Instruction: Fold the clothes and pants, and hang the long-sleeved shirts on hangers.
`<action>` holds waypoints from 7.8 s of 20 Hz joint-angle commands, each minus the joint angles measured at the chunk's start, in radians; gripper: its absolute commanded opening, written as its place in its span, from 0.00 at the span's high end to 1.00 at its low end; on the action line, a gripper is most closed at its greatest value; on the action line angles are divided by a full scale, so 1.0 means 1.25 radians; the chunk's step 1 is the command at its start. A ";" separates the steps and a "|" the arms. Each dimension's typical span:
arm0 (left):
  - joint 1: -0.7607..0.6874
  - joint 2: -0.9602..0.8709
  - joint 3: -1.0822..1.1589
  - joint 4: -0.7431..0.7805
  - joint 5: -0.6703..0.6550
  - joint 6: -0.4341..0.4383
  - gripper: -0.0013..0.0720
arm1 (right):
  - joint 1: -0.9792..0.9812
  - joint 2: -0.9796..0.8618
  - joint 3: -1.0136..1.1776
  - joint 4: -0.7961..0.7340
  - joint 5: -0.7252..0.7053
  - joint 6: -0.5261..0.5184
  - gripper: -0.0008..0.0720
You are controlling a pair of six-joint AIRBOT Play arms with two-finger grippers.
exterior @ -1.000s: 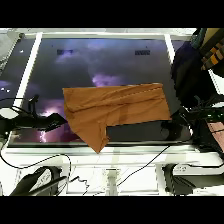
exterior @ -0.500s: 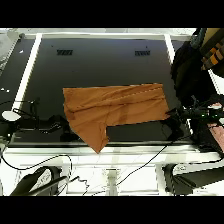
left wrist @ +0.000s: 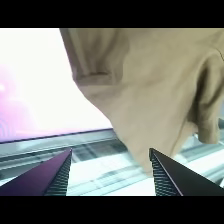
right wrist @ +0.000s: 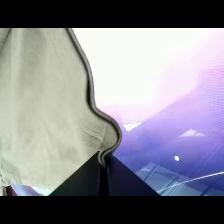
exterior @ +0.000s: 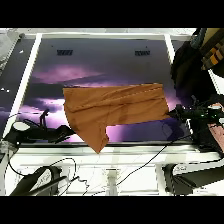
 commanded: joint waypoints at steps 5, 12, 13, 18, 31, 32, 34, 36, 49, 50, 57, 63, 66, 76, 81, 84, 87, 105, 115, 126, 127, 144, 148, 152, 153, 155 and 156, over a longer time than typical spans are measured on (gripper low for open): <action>-0.187 0.000 -0.082 -0.072 0.122 0.048 0.22 | -0.001 0.000 0.000 0.002 0.003 0.000 0.97; -0.355 -0.050 -0.082 -0.090 0.344 -0.035 0.45 | -0.001 0.002 0.001 0.005 0.024 0.001 0.97; -0.359 -0.057 -0.082 -0.102 0.344 -0.035 0.65 | -0.001 0.003 0.001 0.005 0.026 0.001 0.97; -0.356 -0.053 -0.043 -0.107 0.323 -0.001 0.96 | 0.000 0.052 0.000 0.022 0.124 -0.066 0.97; -0.127 0.168 0.211 -0.062 0.495 0.018 0.96 | 0.291 0.358 0.010 0.212 -0.203 0.047 0.97; -0.138 0.155 0.211 -0.062 0.553 0.018 0.96 | 0.320 0.358 0.012 0.211 -0.281 0.074 0.97; -0.163 0.110 0.211 -0.062 0.652 0.018 0.96 | 0.374 0.355 0.012 0.208 -0.442 0.128 0.97; -0.202 0.037 0.211 -0.062 0.771 0.018 0.96 | 0.425 0.340 0.012 0.208 -0.585 0.159 0.97; -0.384 -0.347 0.315 -0.061 1.254 -0.060 0.96 | 0.510 0.073 0.092 0.249 -0.822 0.272 0.97; -0.382 -0.366 0.338 -0.059 1.244 -0.059 0.96 | 0.510 0.057 0.107 0.242 -0.822 0.272 0.97; -0.382 -0.388 0.362 -0.059 1.195 0.024 0.02 | 0.508 0.038 0.124 0.163 -0.748 0.245 0.03; -0.350 -0.273 0.362 -0.059 0.765 0.198 0.23 | 0.507 0.072 0.124 0.153 -0.666 0.245 0.04; -0.226 -0.206 0.363 0.046 0.561 0.147 0.36 | 0.507 0.095 0.124 0.118 -0.623 0.245 0.04; 0.139 -0.186 0.420 0.471 0.123 -0.147 0.08 | 0.507 0.131 0.124 0.088 -0.589 0.245 0.05; 0.168 -0.258 0.420 0.031 0.176 0.031 0.01 | 0.508 0.131 0.124 0.087 -0.585 0.245 0.05; 0.163 -0.354 0.420 -0.204 0.178 0.130 0.01 | 0.508 0.131 0.124 0.087 -0.586 0.245 0.05; 0.153 -0.445 0.420 -0.339 0.188 0.225 0.01 | 0.508 0.131 0.124 0.087 -0.585 0.245 0.05; -0.095 -0.521 0.528 -0.336 0.441 0.325 0.96 | 0.508 0.131 0.140 0.060 -0.534 0.226 0.52; -0.108 -0.228 0.635 -0.037 0.266 0.323 0.96 | 0.631 0.105 0.367 -0.089 -0.341 0.177 0.98; -0.117 -0.027 0.635 -0.032 0.251 0.321 0.96 | 1.017 -0.187 0.537 -0.119 -0.432 0.344 0.98; -0.121 -0.025 0.635 -0.032 0.239 0.318 0.96 | 1.045 -0.223 0.588 -0.121 -0.440 0.366 0.98; -0.355 -0.225 0.634 -0.047 0.260 0.305 0.96 | 0.842 -0.266 0.834 -0.287 0.007 0.461 0.98; -0.551 -0.347 0.664 -0.107 0.461 0.303 0.96 | 0.692 -0.175 0.834 -0.316 0.109 0.440 0.98; -0.700 -0.456 0.696 -0.107 0.728 0.304 0.96 | 0.580 -0.152 0.834 -0.337 0.179 0.433 0.97; -0.723 -0.476 0.696 -0.107 0.759 0.306 0.88 | 0.558 -0.152 0.833 -0.337 0.193 0.433 0.97; -0.753 -0.501 0.696 -0.107 0.764 0.306 0.00 | 0.526 -0.152 0.832 -0.337 0.210 0.433 0.96; -0.759 -0.505 0.696 -0.107 0.764 0.306 0.03 | 0.515 -0.153 0.831 -0.338 0.211 0.432 0.90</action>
